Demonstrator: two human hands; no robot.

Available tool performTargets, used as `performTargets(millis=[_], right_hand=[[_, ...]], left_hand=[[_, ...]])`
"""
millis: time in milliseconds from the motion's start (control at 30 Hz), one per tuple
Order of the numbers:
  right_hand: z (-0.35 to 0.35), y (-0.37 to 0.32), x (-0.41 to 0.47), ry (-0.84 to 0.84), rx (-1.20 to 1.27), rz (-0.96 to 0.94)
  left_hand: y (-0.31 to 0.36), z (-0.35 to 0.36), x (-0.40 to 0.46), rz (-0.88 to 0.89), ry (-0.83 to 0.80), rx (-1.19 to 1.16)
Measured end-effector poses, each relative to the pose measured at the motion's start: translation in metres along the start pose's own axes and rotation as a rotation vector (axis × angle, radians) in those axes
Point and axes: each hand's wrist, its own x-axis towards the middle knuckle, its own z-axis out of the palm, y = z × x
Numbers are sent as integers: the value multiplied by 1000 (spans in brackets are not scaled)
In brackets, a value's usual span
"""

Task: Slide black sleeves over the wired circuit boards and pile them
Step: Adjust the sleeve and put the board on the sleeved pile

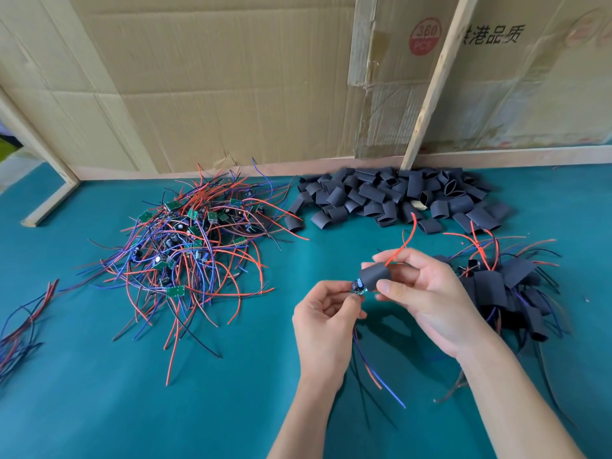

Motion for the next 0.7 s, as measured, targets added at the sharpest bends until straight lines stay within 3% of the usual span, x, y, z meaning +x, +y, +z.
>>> performTargets(millis=[700], right_hand=[[-2, -3, -1, -33, -19, 31]], left_hand=[[1, -2, 0, -26, -140, 109]])
